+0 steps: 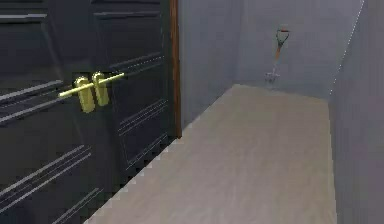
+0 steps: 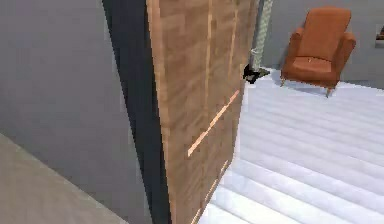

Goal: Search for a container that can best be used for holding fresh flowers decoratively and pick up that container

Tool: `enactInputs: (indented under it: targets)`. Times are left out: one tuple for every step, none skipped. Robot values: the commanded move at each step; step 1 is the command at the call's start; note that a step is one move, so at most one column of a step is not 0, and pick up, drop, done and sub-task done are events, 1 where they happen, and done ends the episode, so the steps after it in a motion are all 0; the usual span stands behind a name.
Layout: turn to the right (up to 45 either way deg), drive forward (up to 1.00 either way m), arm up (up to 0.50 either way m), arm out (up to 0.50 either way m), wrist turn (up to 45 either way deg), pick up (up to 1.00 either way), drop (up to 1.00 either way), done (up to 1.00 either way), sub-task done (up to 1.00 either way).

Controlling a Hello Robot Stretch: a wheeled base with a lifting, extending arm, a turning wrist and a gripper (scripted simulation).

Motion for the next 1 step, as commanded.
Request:
enactInputs:
  targets:
    - [-45.0, 0.00, 0.00, 0.00, 0.0, 0.00, 0.00, 0.00, 0.00]
